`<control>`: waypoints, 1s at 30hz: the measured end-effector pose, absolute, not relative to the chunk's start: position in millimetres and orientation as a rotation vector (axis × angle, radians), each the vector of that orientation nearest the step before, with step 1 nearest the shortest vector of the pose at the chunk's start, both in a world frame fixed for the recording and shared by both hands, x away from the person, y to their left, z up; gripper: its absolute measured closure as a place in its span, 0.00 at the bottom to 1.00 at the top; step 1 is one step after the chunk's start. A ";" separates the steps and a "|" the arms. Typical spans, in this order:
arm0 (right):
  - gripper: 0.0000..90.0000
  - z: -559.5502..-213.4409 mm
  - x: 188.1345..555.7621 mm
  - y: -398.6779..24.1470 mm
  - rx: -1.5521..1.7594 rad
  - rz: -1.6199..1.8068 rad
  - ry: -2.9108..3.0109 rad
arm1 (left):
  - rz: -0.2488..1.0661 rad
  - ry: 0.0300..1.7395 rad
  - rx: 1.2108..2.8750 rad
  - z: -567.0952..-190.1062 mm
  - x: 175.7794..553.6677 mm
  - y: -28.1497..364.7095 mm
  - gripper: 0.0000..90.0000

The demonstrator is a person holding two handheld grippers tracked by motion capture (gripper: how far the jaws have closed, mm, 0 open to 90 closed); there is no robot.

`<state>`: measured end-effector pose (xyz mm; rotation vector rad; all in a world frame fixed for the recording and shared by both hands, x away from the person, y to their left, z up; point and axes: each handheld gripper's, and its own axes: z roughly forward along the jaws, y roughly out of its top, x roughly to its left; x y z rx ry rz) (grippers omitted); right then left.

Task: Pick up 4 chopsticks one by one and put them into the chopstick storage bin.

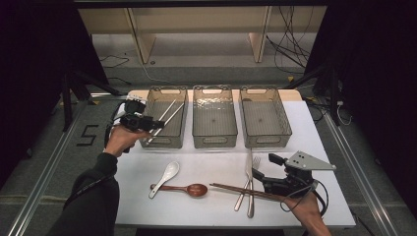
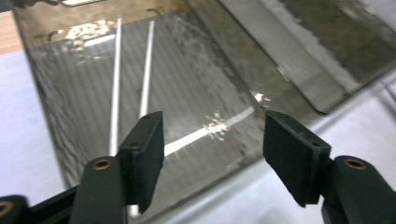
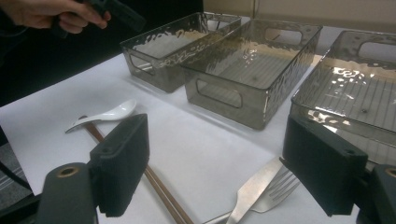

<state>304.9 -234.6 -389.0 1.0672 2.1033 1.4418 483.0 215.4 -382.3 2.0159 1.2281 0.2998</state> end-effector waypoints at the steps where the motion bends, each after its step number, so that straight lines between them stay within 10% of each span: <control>1: 0.26 -389.1 305.4 -235.1 1.071 1.442 2.104 | 0.293 1.218 2.017 -383.4 479.9 215.4 0.39; 30: 0.40 -419.3 328.2 -240.8 0.982 0.914 2.545 | 0.266 0.992 1.996 -397.2 395.4 188.6 0.22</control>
